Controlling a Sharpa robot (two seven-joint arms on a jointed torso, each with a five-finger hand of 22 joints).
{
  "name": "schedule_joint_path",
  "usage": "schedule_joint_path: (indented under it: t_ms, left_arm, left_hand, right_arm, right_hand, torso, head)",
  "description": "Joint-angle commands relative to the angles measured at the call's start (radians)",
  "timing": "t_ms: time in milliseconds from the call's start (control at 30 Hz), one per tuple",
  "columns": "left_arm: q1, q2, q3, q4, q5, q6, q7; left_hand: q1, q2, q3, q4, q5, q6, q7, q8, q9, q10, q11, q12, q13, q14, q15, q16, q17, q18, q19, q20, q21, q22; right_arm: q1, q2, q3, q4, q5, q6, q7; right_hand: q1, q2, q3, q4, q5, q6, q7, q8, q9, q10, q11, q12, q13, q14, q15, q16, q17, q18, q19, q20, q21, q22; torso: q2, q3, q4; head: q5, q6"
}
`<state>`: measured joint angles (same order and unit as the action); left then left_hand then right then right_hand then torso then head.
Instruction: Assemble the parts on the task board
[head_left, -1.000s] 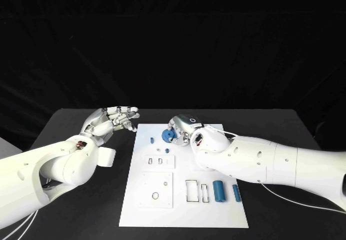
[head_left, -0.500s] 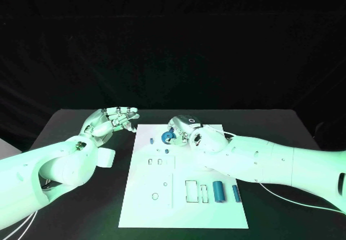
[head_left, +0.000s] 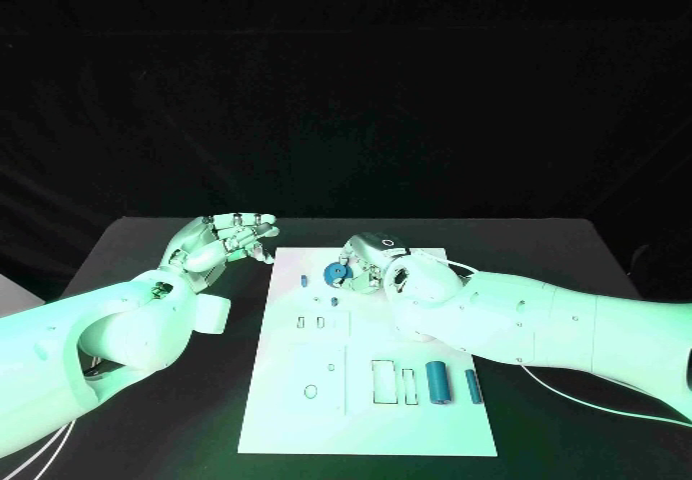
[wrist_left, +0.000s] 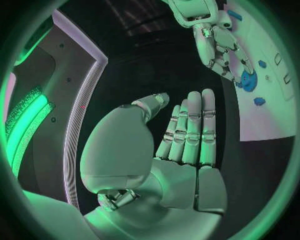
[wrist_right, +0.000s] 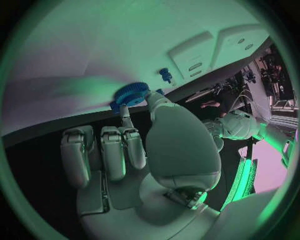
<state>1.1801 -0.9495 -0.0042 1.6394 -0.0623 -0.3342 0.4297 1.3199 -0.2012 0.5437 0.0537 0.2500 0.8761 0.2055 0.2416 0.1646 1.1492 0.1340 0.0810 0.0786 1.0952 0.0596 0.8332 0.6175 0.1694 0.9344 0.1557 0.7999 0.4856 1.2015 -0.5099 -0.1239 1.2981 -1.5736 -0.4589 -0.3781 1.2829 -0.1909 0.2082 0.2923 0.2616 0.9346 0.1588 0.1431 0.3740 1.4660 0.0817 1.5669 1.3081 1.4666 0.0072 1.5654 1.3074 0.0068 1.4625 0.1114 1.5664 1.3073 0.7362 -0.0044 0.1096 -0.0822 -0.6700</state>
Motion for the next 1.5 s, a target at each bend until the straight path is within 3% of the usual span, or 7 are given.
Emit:
schedule_joint_path:
  t_ms: [33, 333, 467, 700, 867, 1033, 1500]
  left_arm:
    - [0.001, 0.0, 0.001, 0.002, -0.004, 0.017, 0.005]
    - [0.001, -0.003, 0.001, -0.002, -0.004, 0.016, 0.005]
    - [0.001, -0.006, 0.001, -0.006, -0.004, 0.015, 0.005]
    - [0.001, -0.01, 0.001, -0.011, -0.004, 0.014, 0.005]
    - [0.001, -0.011, 0.001, -0.011, -0.004, 0.016, 0.004]
    - [0.001, -0.01, 0.001, -0.011, -0.005, 0.018, 0.004]
    - [0.001, -0.006, 0.0, -0.019, -0.006, 0.021, 0.004]
  left_hand:
    - [0.0, 0.006, 0.005, 0.0, -0.005, 0.005, 0.005, 0.007, 0.001, 0.005, 0.002, -0.001, 0.001, -0.009, 0.0, 0.006, -0.002, 0.012, -0.009, -0.001, 0.003, 0.001]
    - [0.0, 0.007, 0.007, -0.001, -0.005, 0.005, 0.005, 0.007, 0.001, 0.005, 0.003, -0.001, 0.001, -0.01, 0.0, 0.008, -0.003, 0.012, -0.013, -0.001, 0.01, 0.006]
    - [0.0, 0.007, 0.007, -0.001, -0.005, 0.005, 0.005, 0.007, 0.001, 0.005, 0.003, -0.001, 0.001, -0.01, 0.0, 0.008, -0.003, 0.012, -0.013, -0.001, 0.01, 0.006]
    - [0.0, 0.007, 0.007, -0.001, -0.005, 0.005, 0.005, 0.007, 0.001, 0.005, 0.003, -0.001, 0.001, -0.01, 0.0, 0.008, -0.003, 0.012, -0.013, -0.001, 0.01, 0.006]
    - [0.0, 0.007, 0.007, -0.001, -0.005, 0.005, 0.005, 0.007, 0.001, 0.005, 0.003, -0.001, 0.001, -0.01, 0.0, 0.008, -0.003, 0.012, -0.013, -0.001, 0.01, 0.006]
    - [0.001, 0.007, 0.008, -0.002, -0.005, 0.005, 0.005, 0.007, 0.002, 0.004, 0.003, -0.001, 0.001, -0.011, 0.0, 0.009, -0.004, 0.012, -0.015, -0.001, 0.012, 0.008]
    - [0.001, 0.007, 0.008, -0.002, -0.005, 0.005, 0.005, 0.007, 0.002, 0.004, 0.003, -0.001, 0.001, -0.011, 0.0, 0.009, -0.004, 0.012, -0.015, -0.001, 0.012, 0.008]
  right_arm:
    - [-0.004, -0.007, -0.003, 0.014, 0.015, 0.028, 0.018]
    - [-0.005, -0.081, -0.001, 0.078, 0.051, -0.137, 0.093]
    - [0.003, -0.147, 0.005, 0.131, 0.1, -0.171, 0.144]
    - [0.042, -0.296, 0.013, 0.194, 0.28, -0.054, 0.276]
    - [0.055, -0.391, 0.014, 0.187, 0.406, 0.043, 0.396]
    - [0.057, -0.453, 0.014, 0.176, 0.428, 0.08, 0.444]
    - [0.016, -0.471, 0.013, 0.113, 0.373, 0.091, 0.451]
  right_hand:
    - [-0.005, 0.003, -0.006, -0.002, 0.005, 0.008, 0.001, 0.005, 0.002, 0.105, -0.003, 0.004, 0.263, 0.104, 0.001, 0.005, 0.263, -0.007, 0.108, 0.003, 0.004, 0.263]
    - [0.009, 0.003, -0.001, -0.007, 0.015, 0.012, -0.002, 0.004, 0.002, 0.105, -0.006, 0.004, 0.263, 0.104, -0.003, 0.005, 0.263, -0.007, 0.108, -0.001, 0.004, 0.263]
    - [0.016, 0.001, -0.001, -0.009, 0.011, 0.012, -0.002, 0.003, 0.001, 0.105, -0.006, 0.004, 0.263, 0.104, -0.004, 0.005, 0.263, -0.007, 0.108, -0.002, 0.004, 0.263]
    - [0.073, -0.005, 0.009, -0.015, -0.028, 0.001, 0.002, -0.009, -0.002, 0.105, -0.003, 0.004, 0.263, 0.104, -0.003, 0.005, 0.263, -0.007, 0.108, -0.002, 0.004, 0.263]
    - [0.169, -0.022, 0.033, -0.052, -0.024, -0.006, 0.001, -0.02, -0.006, 0.102, -0.004, 0.001, 0.26, 0.104, -0.006, 0.005, 0.263, -0.007, 0.108, -0.004, 0.004, 0.263]
    - [0.204, -0.042, 0.039, -0.068, -0.009, -0.014, -0.004, -0.028, -0.008, 0.099, -0.007, -0.003, 0.258, 0.104, -0.009, 0.005, 0.263, -0.007, 0.108, -0.007, 0.004, 0.263]
    - [0.208, -0.05, 0.036, -0.07, -0.009, -0.021, -0.003, -0.033, -0.01, 0.099, -0.008, -0.002, 0.258, 0.104, -0.01, 0.005, 0.263, -0.007, 0.108, -0.008, 0.004, 0.263]
  torso:
    - [0.0, 0.0006, -0.0004]
    - [-0.001, 0.0009, -0.0043]
    - [-0.003, 0.002, -0.0074]
    - [-0.007, 0.0065, -0.0221]
    - [-0.007, 0.0111, -0.0299]
    - [-0.008, 0.0156, -0.0333]
    - [-0.007, 0.0123, -0.0273]
  head:
    - [0.001, 0.001]
    - [0.001, 0.006]
    - [-0.004, 0.011]
    - [-0.01, 0.016]
    - [-0.009, 0.018]
    - [-0.008, 0.015]
    - [-0.015, 0.004]
